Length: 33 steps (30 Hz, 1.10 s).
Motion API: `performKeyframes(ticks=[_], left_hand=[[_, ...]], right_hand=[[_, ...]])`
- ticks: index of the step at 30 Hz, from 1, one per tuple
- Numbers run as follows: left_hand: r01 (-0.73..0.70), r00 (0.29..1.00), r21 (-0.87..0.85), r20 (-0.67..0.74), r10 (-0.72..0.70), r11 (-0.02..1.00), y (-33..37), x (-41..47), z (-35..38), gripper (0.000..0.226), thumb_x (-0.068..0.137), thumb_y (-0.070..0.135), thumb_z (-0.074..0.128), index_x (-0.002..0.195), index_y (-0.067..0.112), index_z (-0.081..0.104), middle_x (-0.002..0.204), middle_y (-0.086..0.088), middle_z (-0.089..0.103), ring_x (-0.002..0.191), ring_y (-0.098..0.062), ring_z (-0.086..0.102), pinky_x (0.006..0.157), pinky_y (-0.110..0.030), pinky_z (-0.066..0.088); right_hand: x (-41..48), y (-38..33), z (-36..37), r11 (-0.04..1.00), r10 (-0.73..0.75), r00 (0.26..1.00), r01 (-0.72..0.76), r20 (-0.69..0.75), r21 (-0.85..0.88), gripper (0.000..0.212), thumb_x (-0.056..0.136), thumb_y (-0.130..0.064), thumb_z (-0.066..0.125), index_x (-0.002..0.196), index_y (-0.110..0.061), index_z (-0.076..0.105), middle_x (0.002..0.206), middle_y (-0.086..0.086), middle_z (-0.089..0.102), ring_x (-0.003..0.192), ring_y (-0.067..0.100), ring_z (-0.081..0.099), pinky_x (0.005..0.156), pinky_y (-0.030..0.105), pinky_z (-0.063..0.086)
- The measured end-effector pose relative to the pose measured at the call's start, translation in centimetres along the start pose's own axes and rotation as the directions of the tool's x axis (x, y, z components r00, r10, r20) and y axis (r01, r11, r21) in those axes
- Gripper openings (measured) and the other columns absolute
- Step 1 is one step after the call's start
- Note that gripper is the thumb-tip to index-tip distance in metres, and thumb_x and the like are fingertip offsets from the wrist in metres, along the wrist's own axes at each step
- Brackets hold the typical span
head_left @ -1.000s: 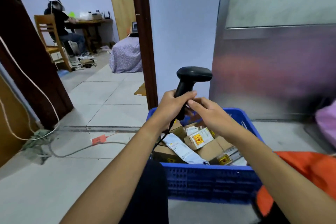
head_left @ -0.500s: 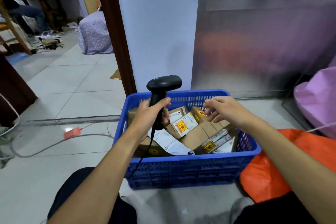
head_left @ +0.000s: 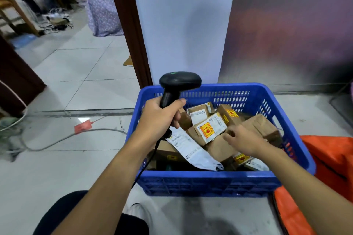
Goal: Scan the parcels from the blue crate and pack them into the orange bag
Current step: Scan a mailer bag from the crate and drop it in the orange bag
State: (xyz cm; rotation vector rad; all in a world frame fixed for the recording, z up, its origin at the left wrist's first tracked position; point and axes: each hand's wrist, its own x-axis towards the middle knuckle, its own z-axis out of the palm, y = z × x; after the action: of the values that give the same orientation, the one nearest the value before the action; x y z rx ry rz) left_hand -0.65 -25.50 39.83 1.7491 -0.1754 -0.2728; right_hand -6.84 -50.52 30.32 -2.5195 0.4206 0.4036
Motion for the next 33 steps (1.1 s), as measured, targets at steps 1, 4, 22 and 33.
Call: performKeyframes(ticks=[1,4,22,33], left_hand=[[-0.008,1.0,-0.018,-0.026,0.008,1.0,0.0,0.0,-0.1,0.029,0.096,0.029,0.07,0.079,0.008,0.063,0.064,-0.004,0.061,0.054,-0.017,0.058,0.06,-0.033,0.047],[-0.018,0.997,-0.064,-0.07,0.013,0.998,0.4,-0.5,-0.4,0.029,0.097,0.029,0.069,0.081,0.005,0.064,0.067,-0.009,0.059,0.057,-0.021,0.056,0.063,-0.041,0.046],[-0.026,0.998,0.003,-0.049,0.026,1.0,0.1,-1.1,-0.2,0.029,0.098,0.033,0.069,0.079,0.012,0.063,0.066,-0.004,0.062,0.055,-0.016,0.057,0.065,-0.036,0.05],[-0.017,0.997,0.018,-0.074,0.018,1.0,0.1,-1.2,-0.7,0.031,0.097,0.035,0.069,0.077,0.012,0.064,0.064,-0.003,0.062,0.055,-0.015,0.058,0.063,-0.038,0.049]], right_hand=[[0.6,-0.4,0.4,0.999,-0.007,1.0,0.007,0.008,-0.039,0.02,0.104,-0.037,0.051,0.089,-0.027,0.057,0.087,-0.003,0.063,0.079,0.014,0.06,0.064,0.033,0.046],[1.5,-0.6,2.5,0.996,0.007,0.996,0.001,0.09,-0.088,0.019,0.1,-0.04,0.054,0.095,-0.023,0.06,0.094,-0.002,0.064,0.083,0.015,0.06,0.071,0.036,0.048],[4.4,-3.1,8.2,0.981,0.112,0.956,-0.151,0.271,0.125,0.041,0.088,-0.037,0.078,0.115,-0.011,0.063,0.101,0.006,0.073,0.088,0.022,0.069,0.072,0.035,0.056],[3.5,-4.0,9.9,0.972,0.126,0.928,-0.186,0.35,0.143,0.048,0.087,-0.035,0.079,0.123,-0.014,0.055,0.12,0.005,0.064,0.108,0.021,0.061,0.09,0.034,0.051]])
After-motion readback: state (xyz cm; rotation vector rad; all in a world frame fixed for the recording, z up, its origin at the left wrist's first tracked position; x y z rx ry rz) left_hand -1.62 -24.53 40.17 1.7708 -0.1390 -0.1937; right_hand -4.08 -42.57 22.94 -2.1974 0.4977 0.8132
